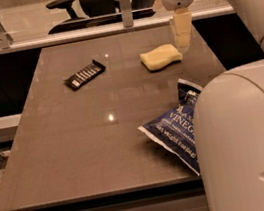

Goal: Pick sponge

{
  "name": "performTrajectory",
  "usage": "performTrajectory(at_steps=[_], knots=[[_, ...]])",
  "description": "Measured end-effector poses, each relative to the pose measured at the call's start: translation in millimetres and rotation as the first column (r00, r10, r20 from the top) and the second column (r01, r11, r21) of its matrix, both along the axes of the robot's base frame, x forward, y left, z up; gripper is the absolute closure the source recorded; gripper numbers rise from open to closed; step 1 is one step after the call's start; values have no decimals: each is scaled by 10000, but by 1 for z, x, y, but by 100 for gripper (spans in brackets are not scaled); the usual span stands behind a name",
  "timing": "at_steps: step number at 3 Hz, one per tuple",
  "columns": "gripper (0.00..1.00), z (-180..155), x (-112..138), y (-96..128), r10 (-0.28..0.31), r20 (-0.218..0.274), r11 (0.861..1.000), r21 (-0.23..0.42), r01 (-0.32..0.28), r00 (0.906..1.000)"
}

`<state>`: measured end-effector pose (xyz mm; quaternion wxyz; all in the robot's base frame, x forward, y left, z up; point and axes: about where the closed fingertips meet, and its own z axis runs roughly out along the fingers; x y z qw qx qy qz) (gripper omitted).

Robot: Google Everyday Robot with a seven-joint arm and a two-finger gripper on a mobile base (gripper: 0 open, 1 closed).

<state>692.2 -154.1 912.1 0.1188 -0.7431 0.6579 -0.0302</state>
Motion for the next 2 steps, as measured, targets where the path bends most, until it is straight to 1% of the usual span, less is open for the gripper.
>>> performTrajectory(at_steps=[1, 2], knots=[[0, -10, 6, -2, -97, -103, 10000, 19, 98, 9999], [0, -28, 6, 2, -16, -459, 9999, 113, 21, 9989]])
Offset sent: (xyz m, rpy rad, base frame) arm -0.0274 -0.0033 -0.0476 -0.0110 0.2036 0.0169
